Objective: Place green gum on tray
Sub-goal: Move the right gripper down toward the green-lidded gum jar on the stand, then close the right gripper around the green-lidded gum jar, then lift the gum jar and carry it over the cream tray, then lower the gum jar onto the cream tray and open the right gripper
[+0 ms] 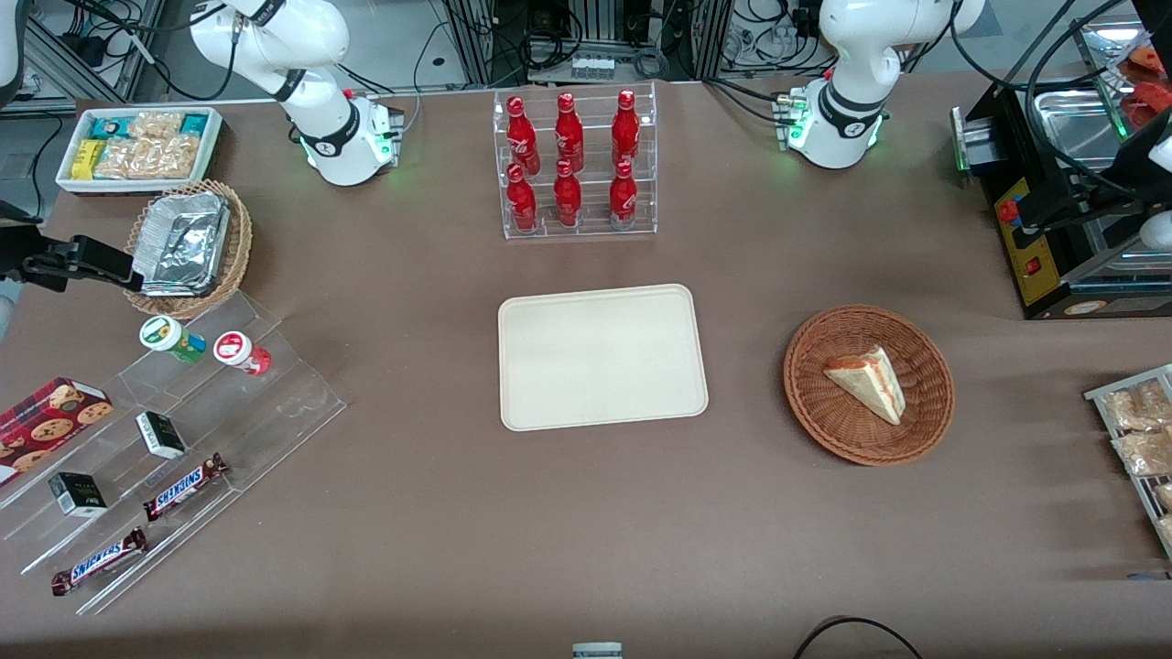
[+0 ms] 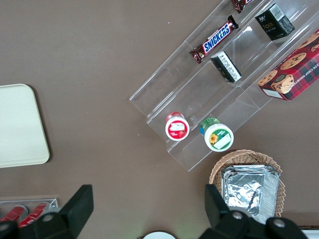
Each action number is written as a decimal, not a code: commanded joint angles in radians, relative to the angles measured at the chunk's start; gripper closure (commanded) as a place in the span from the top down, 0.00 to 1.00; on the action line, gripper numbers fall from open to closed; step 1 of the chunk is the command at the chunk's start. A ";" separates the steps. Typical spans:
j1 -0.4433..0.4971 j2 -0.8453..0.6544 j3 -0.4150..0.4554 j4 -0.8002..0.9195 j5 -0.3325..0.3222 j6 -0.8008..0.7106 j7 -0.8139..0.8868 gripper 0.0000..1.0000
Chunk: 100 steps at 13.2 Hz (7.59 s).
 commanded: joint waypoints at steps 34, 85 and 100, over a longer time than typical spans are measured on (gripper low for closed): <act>-0.141 -0.081 -0.090 -0.757 0.011 0.849 -0.963 0.99; 0.882 0.590 -0.012 0.036 0.020 0.691 0.784 0.00; 0.935 0.703 -0.013 0.030 0.007 0.792 0.815 0.00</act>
